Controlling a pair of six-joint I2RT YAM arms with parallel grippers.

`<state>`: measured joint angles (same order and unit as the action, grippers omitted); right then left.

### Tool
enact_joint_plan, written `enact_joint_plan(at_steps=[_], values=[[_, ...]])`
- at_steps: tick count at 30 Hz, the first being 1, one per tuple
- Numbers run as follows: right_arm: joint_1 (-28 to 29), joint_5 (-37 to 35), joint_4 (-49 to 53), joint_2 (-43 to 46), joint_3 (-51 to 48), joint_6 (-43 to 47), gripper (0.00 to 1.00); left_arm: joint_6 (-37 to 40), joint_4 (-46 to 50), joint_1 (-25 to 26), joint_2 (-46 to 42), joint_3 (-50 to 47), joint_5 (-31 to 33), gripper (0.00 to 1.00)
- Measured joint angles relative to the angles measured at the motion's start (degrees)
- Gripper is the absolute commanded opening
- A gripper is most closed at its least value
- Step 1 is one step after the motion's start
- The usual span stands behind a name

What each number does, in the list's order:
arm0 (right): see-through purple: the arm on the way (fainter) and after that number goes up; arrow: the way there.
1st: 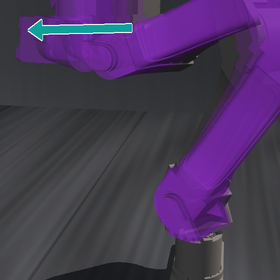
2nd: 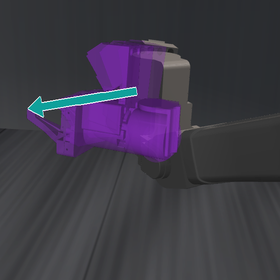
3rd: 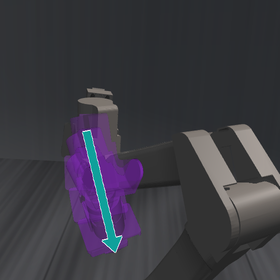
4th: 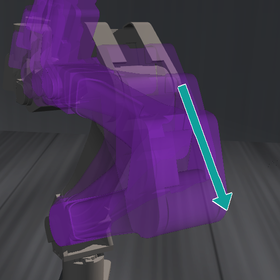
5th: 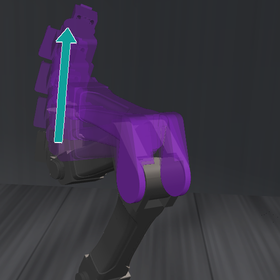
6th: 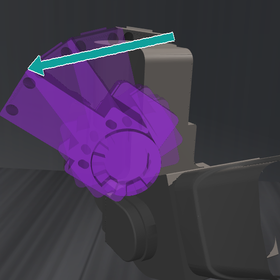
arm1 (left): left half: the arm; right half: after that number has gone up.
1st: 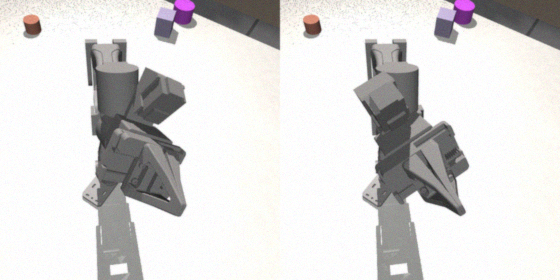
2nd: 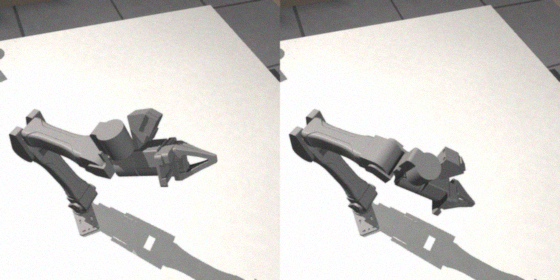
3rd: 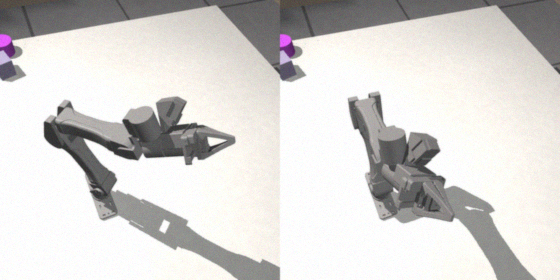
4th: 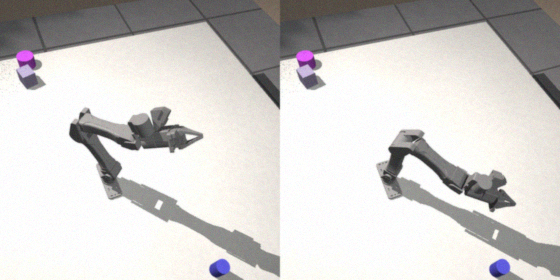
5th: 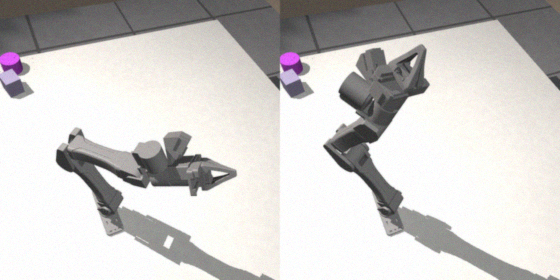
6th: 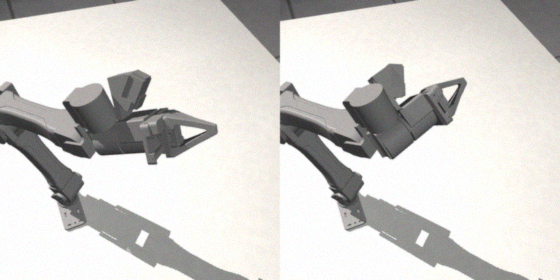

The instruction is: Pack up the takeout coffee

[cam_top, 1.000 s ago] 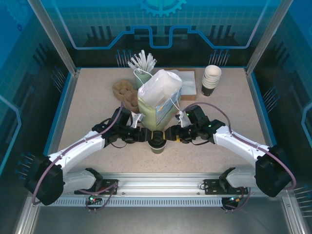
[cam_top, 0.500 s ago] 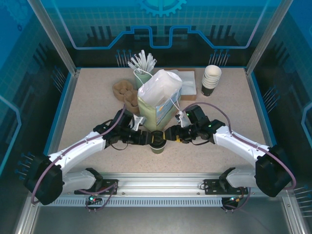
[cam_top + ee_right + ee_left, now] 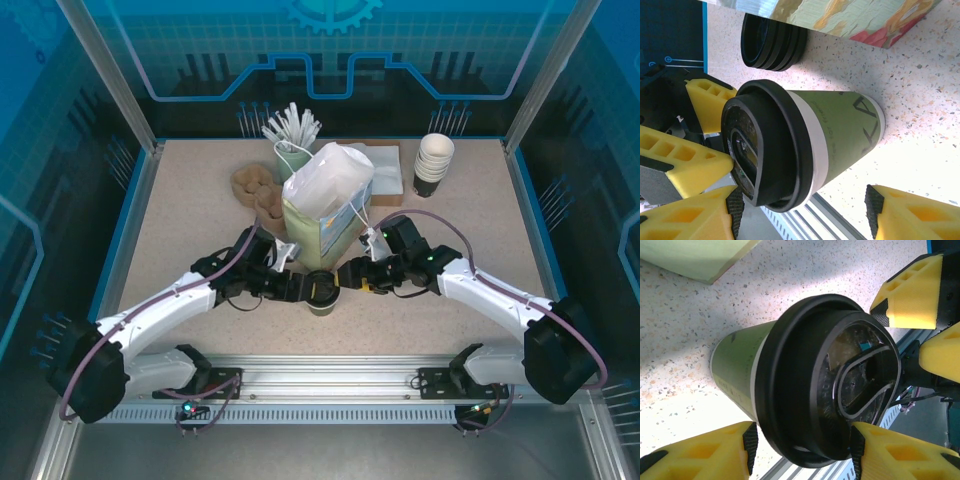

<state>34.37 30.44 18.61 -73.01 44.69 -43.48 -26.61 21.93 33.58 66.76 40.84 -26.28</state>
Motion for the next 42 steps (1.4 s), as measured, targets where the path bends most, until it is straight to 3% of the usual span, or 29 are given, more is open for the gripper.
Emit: enact_joint_plan(at_steps=[7,20,42], values=[[0.26,0.02,0.07,-0.26,0.31,0.00,0.68,0.00,0.72,0.02,-0.55,0.00,0.98,0.56],[0.90,-0.04,1.57,-0.66,2.16,0.90,0.67,3.06,1.88,0.02,-0.76,2.99,3.93,0.75],[2.01,-0.24,1.40,-2.82,2.60,0.90,0.67,3.72,0.66,-0.85,1.44,3.48,4.68,0.60]])
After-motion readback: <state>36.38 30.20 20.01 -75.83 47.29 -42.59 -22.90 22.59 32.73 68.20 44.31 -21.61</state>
